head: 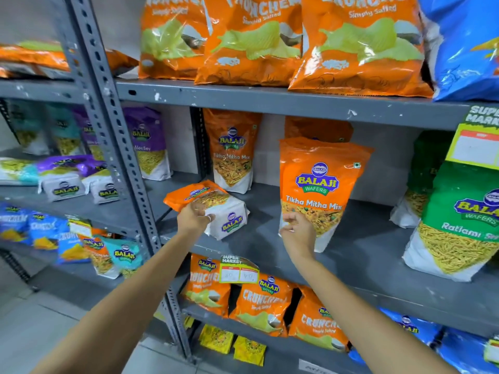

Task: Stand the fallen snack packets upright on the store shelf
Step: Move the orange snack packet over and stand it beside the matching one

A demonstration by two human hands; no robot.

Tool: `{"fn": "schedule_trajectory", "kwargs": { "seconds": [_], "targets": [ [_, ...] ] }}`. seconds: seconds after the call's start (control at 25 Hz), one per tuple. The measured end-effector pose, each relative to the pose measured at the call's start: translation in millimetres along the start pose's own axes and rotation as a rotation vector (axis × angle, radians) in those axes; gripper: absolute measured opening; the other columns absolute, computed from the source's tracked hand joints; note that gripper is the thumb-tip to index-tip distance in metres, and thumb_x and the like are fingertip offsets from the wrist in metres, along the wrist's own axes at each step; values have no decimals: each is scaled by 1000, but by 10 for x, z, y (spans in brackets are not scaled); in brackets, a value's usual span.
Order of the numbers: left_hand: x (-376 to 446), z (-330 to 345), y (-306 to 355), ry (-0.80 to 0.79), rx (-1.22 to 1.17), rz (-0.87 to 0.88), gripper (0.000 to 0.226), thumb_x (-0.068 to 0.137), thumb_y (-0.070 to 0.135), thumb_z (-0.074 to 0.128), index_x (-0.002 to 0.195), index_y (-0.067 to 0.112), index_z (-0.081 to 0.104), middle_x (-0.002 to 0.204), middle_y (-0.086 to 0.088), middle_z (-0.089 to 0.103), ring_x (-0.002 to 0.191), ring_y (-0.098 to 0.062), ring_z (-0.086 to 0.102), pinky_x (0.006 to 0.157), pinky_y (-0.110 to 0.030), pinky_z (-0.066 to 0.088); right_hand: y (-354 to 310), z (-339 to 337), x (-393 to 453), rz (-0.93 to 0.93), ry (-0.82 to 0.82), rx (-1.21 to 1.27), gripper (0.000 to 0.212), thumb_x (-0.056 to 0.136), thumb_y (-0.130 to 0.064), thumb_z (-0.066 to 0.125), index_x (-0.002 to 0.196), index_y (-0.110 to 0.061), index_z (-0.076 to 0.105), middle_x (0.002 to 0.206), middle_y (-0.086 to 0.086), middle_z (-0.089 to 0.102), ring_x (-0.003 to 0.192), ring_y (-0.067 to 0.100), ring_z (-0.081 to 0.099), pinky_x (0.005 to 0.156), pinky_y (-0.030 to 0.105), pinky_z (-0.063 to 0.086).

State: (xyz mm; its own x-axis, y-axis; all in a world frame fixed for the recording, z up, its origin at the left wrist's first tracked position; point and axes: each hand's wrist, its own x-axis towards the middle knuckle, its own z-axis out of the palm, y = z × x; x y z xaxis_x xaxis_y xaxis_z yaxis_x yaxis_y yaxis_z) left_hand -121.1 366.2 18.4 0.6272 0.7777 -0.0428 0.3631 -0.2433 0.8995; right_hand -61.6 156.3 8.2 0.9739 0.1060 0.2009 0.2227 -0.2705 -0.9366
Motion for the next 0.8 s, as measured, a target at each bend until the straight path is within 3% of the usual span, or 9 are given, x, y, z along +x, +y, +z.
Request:
{"fn": "schedule_trajectory", "kwargs": {
  "seconds": [0.16, 0.32, 0.4, 0.48, 0.56, 0.68, 0.8],
  "targets": [
    [384, -163, -144, -35, 23, -120, 42, 79, 19, 69, 117, 2, 58, 121, -22, 63, 111, -38, 59, 91, -42, 49, -119, 435, 210, 8, -53, -25, 24, 74, 5, 61, 97, -4, 64, 103, 9, 66, 80, 20, 60, 75, 27, 46],
    [736, -176, -220, -170, -76, -285, 48, 80, 21, 66, 121, -1, 53, 126, -24, 60, 114, -40, 58, 92, -49, 51, -168, 900, 520, 34, -45, -69, 23, 75, -2, 64, 98, -6, 64, 108, 14, 69, 85, 21, 61, 84, 37, 52],
    [854, -207, -219, -280, -95, -417, 59, 79, 33, 67, 124, 1, 47, 130, -20, 55, 117, -40, 55, 89, -52, 51, -202, 1124, 675, 61, -51, -108, 24, 78, -8, 65, 101, -3, 64, 110, 15, 68, 95, 25, 62, 86, 35, 48],
    [939, -219, -215, -424, -204, -544, 56, 82, 35, 64, 121, 4, 40, 138, -19, 41, 126, -42, 45, 91, -51, 46, -233, 1305, 796, 131, -72, -124, 31, 79, -16, 67, 105, 0, 62, 110, 14, 66, 103, 28, 60, 88, 33, 45],
    [1013, -211, -228, -543, -341, -666, 59, 79, 33, 69, 120, 8, 35, 144, -19, 34, 131, -41, 38, 98, -56, 44, -197, 1442, 897, 223, -126, -147, 33, 78, -25, 67, 100, -1, 61, 98, 12, 62, 97, 28, 58, 82, 33, 43],
    [1183, -129, -270, -630, -353, -692, 81, 72, 28, 76, 134, 11, 29, 145, -18, 36, 130, -41, 40, 100, -59, 42, -68, 1584, 986, 376, -248, -169, 36, 74, -37, 69, 85, -5, 56, 86, 9, 55, 85, 24, 52, 70, 30, 37],
    [1294, -49, -299, -686, -310, -707, 84, 70, 21, 78, 137, 12, 28, 146, -18, 35, 126, -44, 43, 98, -59, 44, -50, 1621, 1016, 543, -303, -92, 60, 70, -40, 70, 114, -4, 52, 113, 15, 57, 99, 28, 55, 76, 31, 39]
  ]
}}
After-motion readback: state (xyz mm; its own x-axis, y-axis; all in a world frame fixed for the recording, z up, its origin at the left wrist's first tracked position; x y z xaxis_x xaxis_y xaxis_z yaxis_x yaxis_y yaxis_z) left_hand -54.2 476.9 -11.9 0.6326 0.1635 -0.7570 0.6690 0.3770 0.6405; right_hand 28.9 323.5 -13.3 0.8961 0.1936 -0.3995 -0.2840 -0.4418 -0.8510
